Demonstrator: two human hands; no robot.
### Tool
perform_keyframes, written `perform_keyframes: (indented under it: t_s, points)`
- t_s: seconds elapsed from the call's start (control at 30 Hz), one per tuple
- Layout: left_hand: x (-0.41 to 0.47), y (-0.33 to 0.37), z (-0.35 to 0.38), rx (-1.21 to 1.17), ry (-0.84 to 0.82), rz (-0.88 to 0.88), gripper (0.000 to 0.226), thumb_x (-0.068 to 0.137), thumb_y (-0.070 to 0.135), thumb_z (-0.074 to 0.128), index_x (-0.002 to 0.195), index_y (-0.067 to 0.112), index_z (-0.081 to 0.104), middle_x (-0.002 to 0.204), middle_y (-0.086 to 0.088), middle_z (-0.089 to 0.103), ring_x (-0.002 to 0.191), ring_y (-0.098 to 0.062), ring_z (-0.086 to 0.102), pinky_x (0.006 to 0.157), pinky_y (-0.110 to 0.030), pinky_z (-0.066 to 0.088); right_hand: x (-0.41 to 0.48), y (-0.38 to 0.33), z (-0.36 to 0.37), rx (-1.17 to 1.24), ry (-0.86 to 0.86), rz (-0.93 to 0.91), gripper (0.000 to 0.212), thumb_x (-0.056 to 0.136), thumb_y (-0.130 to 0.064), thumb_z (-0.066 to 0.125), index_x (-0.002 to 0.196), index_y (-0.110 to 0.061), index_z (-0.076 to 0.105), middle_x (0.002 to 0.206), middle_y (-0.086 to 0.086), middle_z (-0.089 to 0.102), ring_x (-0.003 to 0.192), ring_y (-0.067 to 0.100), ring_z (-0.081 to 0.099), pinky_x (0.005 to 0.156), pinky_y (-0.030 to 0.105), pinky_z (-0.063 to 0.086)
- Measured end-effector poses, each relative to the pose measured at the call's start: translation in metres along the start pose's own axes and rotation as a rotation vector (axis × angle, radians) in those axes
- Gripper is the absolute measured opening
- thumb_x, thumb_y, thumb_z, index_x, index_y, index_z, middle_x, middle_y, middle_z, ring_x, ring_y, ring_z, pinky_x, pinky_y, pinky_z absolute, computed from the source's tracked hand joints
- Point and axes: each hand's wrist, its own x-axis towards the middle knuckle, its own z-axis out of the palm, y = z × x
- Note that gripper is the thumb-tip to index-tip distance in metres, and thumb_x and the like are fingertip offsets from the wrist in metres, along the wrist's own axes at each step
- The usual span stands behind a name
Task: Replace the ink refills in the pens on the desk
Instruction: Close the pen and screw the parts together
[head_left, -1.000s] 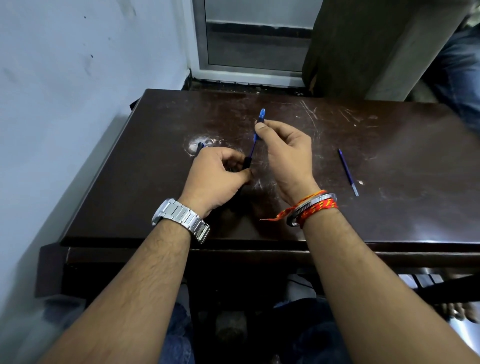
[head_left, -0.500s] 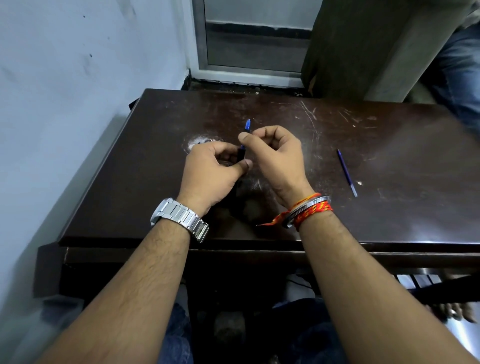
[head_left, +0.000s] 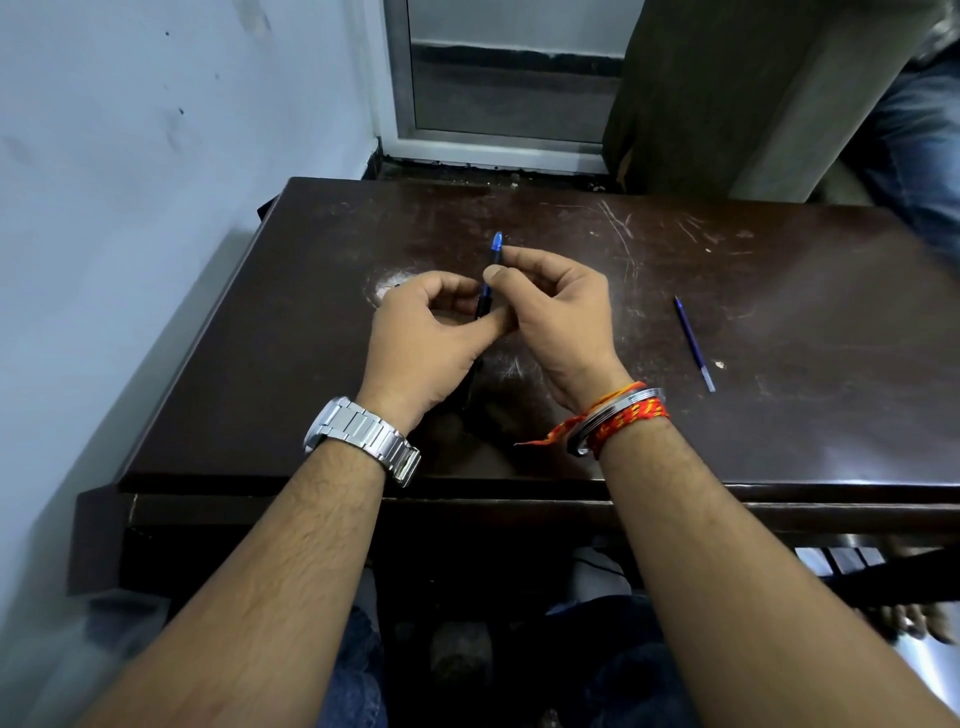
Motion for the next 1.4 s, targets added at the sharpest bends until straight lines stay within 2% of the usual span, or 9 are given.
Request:
perform_keyframes:
  t_s: [0.07, 0.23, 0.47, 0.7, 0.87, 0.97, 1.17, 1.3, 1.4]
  points:
    - [0.0011, 0.0003, 0.0017, -0.044, -0.049, -0.015, 0.01, 0.074, 0.031, 0.082, 0.082, 0.031, 0.075, 0.08, 0.014, 0.077, 0.079, -0.001, 0.072, 0.071, -0.018, 0.053, 0.0007, -0.0001, -0.0002, 0.018, -0.004, -0.002, 0.012, 0.084, -0.004, 0.073, 0.091, -0.013, 0.075, 0.078, 0.003, 0.074, 0.075, 0.017, 0.069, 0.072, 0.032, 0.059]
    - [0.0026, -0.0041, 0.0032, -0.064, -0.051, -0.025, 0.018, 0.079, 0.014, 0.082, 0.079, 0.031, 0.076, 0.072, 0.014, 0.076, 0.074, -0.001, 0.072, 0.067, -0.019, 0.054, 0.0015, 0.0012, -0.0003, 0.008, -0.021, 0.001, 0.015, 0.083, -0.006, 0.073, 0.082, -0.021, 0.076, 0.07, -0.004, 0.074, 0.067, 0.011, 0.067, 0.063, 0.024, 0.056]
    - [0.0035, -0.0057, -0.0025, -0.066, -0.016, -0.049, 0.05, 0.074, 0.021, 0.088, 0.119, 0.013, 0.071, 0.086, 0.006, 0.078, 0.087, -0.003, 0.074, 0.081, -0.028, 0.06, 0.0028, 0.0059, -0.002, -0.021, -0.04, 0.005, 0.009, 0.079, -0.014, 0.073, 0.086, -0.018, 0.077, 0.077, 0.001, 0.074, 0.074, 0.012, 0.068, 0.067, 0.026, 0.053]
    - [0.0, -0.0002, -0.0022, -0.128, -0.07, -0.004, 0.037, 0.079, 0.007, 0.082, 0.114, 0.016, 0.072, 0.081, 0.012, 0.079, 0.081, -0.003, 0.075, 0.07, -0.015, 0.056, 0.0016, 0.0051, -0.0015, -0.004, -0.086, 0.022, 0.015, 0.087, -0.005, 0.061, 0.089, -0.009, 0.075, 0.06, -0.008, 0.067, 0.052, 0.0, 0.057, 0.048, 0.017, 0.045]
    - [-0.0016, 0.002, -0.004, -0.118, -0.044, -0.03, 0.046, 0.077, 0.01, 0.085, 0.12, 0.01, 0.07, 0.088, 0.003, 0.079, 0.084, -0.007, 0.075, 0.076, -0.024, 0.06, 0.0001, 0.0032, -0.0034, -0.014, -0.101, 0.02, 0.006, 0.082, -0.009, 0.073, 0.081, -0.014, 0.071, 0.072, 0.003, 0.07, 0.063, 0.014, 0.064, 0.056, 0.027, 0.054]
    - [-0.0012, 0.0024, -0.0038, -0.12, -0.033, -0.026, 0.04, 0.076, 0.008, 0.085, 0.115, 0.012, 0.073, 0.088, 0.001, 0.079, 0.085, -0.008, 0.076, 0.077, -0.028, 0.061, -0.0012, 0.0038, -0.0046, 0.032, -0.073, 0.011, 0.02, 0.077, -0.013, 0.082, 0.087, -0.008, 0.065, 0.081, 0.014, 0.067, 0.07, 0.024, 0.063, 0.063, 0.036, 0.056]
    - [-0.0009, 0.0017, -0.0024, -0.115, -0.03, -0.019, 0.041, 0.075, 0.009, 0.086, 0.114, 0.012, 0.073, 0.088, 0.001, 0.079, 0.084, -0.008, 0.076, 0.078, -0.029, 0.062, -0.0013, 0.0026, -0.0015, 0.014, -0.057, 0.003, 0.015, 0.079, -0.005, 0.077, 0.091, -0.014, 0.071, 0.079, 0.004, 0.073, 0.069, 0.012, 0.067, 0.062, 0.026, 0.056]
    - [-0.0004, -0.0008, -0.002, -0.118, -0.027, 0.008, 0.034, 0.073, 0.004, 0.085, 0.093, 0.03, 0.075, 0.077, 0.012, 0.077, 0.079, -0.002, 0.073, 0.075, -0.026, 0.061, -0.0026, 0.0027, -0.0027, -0.004, -0.053, -0.02, 0.023, 0.075, -0.008, 0.083, 0.088, -0.013, 0.065, 0.072, 0.002, 0.06, 0.063, 0.012, 0.057, 0.058, 0.024, 0.053]
    - [0.0008, -0.0021, -0.0012, -0.129, -0.031, -0.005, 0.035, 0.073, 0.008, 0.087, 0.103, 0.023, 0.075, 0.078, 0.01, 0.076, 0.08, -0.004, 0.074, 0.073, -0.024, 0.059, -0.0026, 0.0007, -0.0013, 0.043, -0.044, 0.015, 0.016, 0.078, -0.007, 0.078, 0.09, -0.013, 0.069, 0.076, 0.004, 0.069, 0.063, 0.011, 0.062, 0.058, 0.026, 0.053]
